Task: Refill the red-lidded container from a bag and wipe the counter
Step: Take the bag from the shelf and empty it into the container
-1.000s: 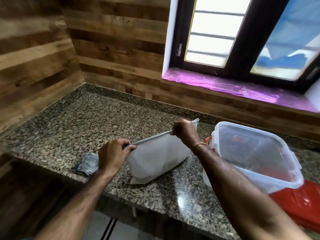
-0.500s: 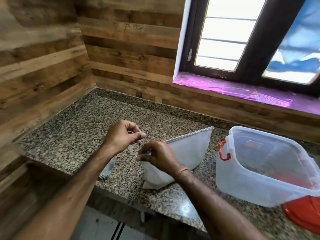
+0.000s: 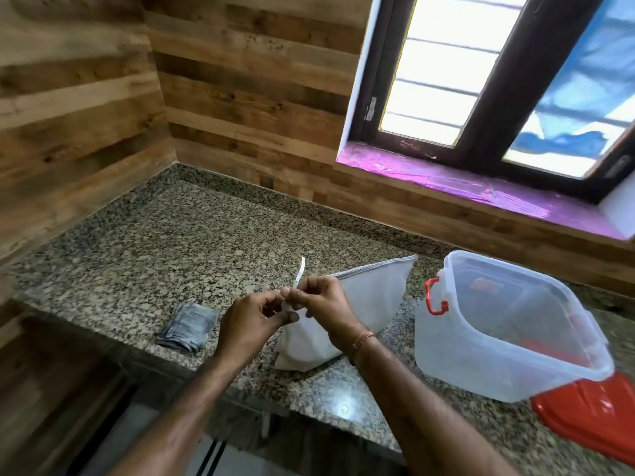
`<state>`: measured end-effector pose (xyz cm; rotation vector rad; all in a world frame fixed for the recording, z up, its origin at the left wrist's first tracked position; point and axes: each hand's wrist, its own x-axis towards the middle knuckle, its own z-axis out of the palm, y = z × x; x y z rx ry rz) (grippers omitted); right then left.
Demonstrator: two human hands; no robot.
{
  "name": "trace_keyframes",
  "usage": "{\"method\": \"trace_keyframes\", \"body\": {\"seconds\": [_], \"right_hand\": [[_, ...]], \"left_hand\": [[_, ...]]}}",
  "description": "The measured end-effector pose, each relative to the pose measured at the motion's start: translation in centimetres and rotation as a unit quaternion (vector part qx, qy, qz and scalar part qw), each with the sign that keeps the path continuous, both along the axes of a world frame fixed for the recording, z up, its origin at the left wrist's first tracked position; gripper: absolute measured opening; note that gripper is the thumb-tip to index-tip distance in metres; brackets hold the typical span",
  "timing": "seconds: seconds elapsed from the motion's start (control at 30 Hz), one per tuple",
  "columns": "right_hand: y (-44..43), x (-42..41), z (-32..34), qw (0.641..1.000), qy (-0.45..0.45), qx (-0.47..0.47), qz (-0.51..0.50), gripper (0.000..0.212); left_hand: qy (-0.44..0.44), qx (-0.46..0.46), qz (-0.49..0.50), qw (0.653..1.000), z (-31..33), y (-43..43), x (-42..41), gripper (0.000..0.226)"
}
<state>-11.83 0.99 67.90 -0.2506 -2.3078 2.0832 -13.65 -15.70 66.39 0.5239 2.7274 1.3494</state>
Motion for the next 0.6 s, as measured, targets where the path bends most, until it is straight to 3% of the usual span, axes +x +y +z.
{"method": "trace_keyframes", "body": {"seconds": [0.13, 0.2, 0.4, 0.5, 0.6], "right_hand": [[0.7, 0.2, 0.2, 0.999, -0.012, 0.032, -0.023, 0.026], [2.1, 0.4, 0.5, 0.996, -0.013, 0.062, -0.058, 0.033], [11.3, 0.7, 1.5, 0.969, -0.043, 0.12, -0.211, 0.025], [12.7, 0.2, 1.3, 0.965, -0.051, 0.139, -0.215, 0.027], [12.5, -0.8, 0.7, 0.969, -0.037, 0.144, -0.198, 0.032]], "left_hand": [[0.099, -0.013, 0.006, 0.995, -0.9, 0.1, -0.2, 0.025], [0.104, -0.008, -0.008, 0.994, -1.7, -0.2, -0.4, 0.026], [0.06, -0.021, -0.063, 0.996, -2.2, -1.0, -0.6, 0.029], [0.05, -0.112, -0.099, 0.987, 0.1, 0.5, -1.2, 0.014], [0.118, -0.246, -0.135, 0.953, 2.1, 4.2, -2.2, 0.044]]}}
